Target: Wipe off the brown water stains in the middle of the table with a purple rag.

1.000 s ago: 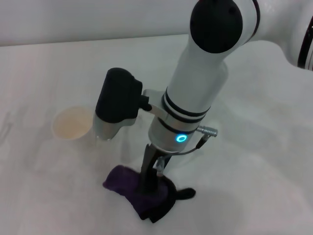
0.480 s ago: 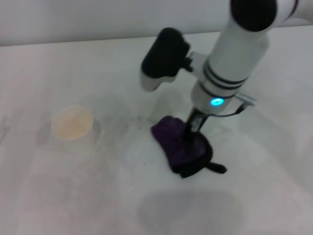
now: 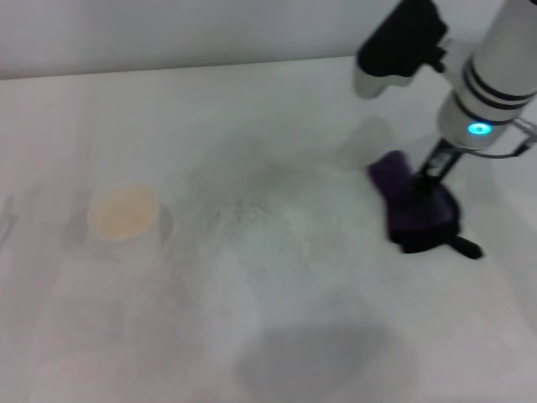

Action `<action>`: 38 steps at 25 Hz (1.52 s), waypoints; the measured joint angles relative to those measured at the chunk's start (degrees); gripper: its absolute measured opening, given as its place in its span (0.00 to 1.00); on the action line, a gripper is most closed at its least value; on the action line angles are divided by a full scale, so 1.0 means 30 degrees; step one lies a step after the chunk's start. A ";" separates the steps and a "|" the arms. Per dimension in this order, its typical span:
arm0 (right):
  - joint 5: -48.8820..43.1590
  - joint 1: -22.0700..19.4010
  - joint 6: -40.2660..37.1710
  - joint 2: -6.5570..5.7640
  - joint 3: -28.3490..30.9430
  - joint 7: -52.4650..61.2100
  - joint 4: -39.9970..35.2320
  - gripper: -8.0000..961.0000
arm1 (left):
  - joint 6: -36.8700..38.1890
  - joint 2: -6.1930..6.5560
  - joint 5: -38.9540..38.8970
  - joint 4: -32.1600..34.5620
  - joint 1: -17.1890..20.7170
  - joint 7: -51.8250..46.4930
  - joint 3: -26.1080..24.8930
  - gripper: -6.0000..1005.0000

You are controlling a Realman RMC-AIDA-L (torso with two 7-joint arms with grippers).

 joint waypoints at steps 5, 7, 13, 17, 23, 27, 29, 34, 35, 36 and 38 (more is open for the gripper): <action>-0.1285 -0.0375 -0.0190 -0.0044 0.0948 -0.0052 0.0770 0.17 | -0.0007 0.0024 0.0000 0.0042 -0.0158 -0.0006 -0.0001 0.88; -0.1410 -0.0540 -0.0303 -0.0082 0.1142 -0.0053 0.0784 0.17 | -0.0013 0.0026 0.0004 0.0043 -0.0228 -0.0007 0.0000 0.88; -0.2104 -0.0884 -0.0546 0.0009 0.1695 -0.0036 0.0633 0.19 | -0.0019 0.0010 0.0068 0.0062 -0.0365 -0.0007 0.0001 0.88; -0.2120 -0.0955 -0.0612 -0.0009 0.1711 -0.0069 0.0552 0.20 | -0.0019 -0.0002 0.0035 0.0073 -0.0372 -0.0008 0.0000 0.88; -0.2043 -0.1457 -0.0632 0.0000 0.2024 -0.0261 -0.0905 0.22 | -0.0118 0.0017 0.0004 0.0072 -0.0416 -0.0007 -0.0001 0.88; -0.1935 -0.2125 -0.1129 0.0009 0.4075 -0.0624 -0.2835 0.30 | -0.0170 0.0041 0.0001 0.0073 -0.0444 -0.0006 0.0001 0.88; -0.1581 -0.2485 -0.2157 0.0024 0.5540 -0.1001 -0.3339 0.37 | -0.0175 0.0053 0.0001 0.0066 -0.0446 0.0016 0.0000 0.88; 0.1247 -0.3699 -0.5456 -0.0060 0.8729 -0.3351 -0.3234 0.41 | -0.0182 0.0048 -0.0057 0.0058 -0.0466 0.0057 -0.0001 0.88; 0.2014 -0.4029 -0.6125 -0.0058 0.9338 -0.4101 -0.3212 0.41 | -0.0183 0.0033 -0.0088 0.0063 -0.0466 0.0045 0.0000 0.88; 0.2802 -0.4386 -0.6789 -0.0059 0.9927 -0.4839 -0.3191 0.41 | -0.0183 0.0033 -0.0088 0.0063 -0.0466 0.0045 0.0000 0.88; 0.4981 -0.5254 -0.8452 -0.0048 1.0810 -0.6341 -0.2992 0.41 | -0.0183 0.0006 -0.0319 0.0131 -0.0463 0.0023 0.0000 0.88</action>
